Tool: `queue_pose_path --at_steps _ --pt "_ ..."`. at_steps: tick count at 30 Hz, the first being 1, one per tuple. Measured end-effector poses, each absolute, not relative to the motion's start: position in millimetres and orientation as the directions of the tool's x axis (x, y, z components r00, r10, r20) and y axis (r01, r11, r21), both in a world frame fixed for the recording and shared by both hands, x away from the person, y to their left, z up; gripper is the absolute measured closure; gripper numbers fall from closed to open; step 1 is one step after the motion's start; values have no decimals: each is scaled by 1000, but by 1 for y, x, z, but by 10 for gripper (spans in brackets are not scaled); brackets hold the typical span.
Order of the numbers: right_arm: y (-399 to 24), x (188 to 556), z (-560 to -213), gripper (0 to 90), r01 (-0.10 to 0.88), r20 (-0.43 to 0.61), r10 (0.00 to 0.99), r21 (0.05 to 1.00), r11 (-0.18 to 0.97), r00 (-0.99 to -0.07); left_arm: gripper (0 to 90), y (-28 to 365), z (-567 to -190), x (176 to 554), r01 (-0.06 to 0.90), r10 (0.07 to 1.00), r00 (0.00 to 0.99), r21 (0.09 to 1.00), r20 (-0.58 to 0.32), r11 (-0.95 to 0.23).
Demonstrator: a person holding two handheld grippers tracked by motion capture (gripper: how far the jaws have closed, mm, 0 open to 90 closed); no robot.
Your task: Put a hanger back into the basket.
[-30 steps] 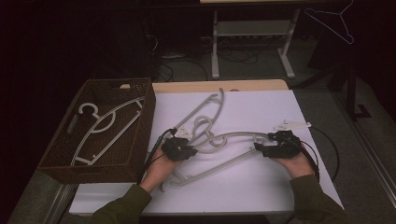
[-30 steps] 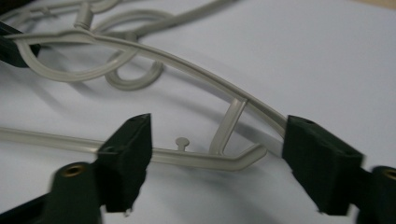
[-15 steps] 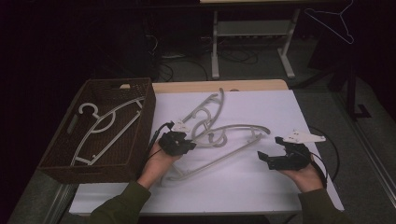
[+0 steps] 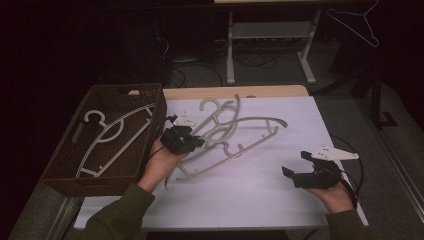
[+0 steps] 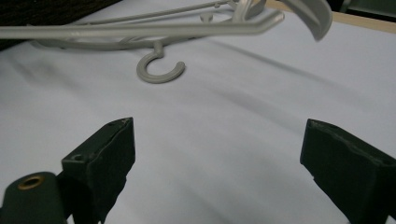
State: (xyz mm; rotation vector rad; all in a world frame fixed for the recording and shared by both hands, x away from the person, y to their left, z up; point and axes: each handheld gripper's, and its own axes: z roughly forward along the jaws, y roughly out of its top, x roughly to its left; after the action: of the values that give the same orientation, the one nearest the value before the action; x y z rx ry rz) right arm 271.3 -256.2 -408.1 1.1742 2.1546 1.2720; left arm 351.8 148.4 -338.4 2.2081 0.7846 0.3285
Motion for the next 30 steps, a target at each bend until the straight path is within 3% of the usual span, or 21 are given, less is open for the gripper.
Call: queue_pose_path --at_steps 15,30 --pt "-252 272 -408 90 461 87 799 852 250 -595 822 192 -290 353 429 674 739 753 24 -498" --pt "-250 272 -409 87 455 79 797 853 257 -598 822 265 -270 353 453 746 665 778 29 -434"
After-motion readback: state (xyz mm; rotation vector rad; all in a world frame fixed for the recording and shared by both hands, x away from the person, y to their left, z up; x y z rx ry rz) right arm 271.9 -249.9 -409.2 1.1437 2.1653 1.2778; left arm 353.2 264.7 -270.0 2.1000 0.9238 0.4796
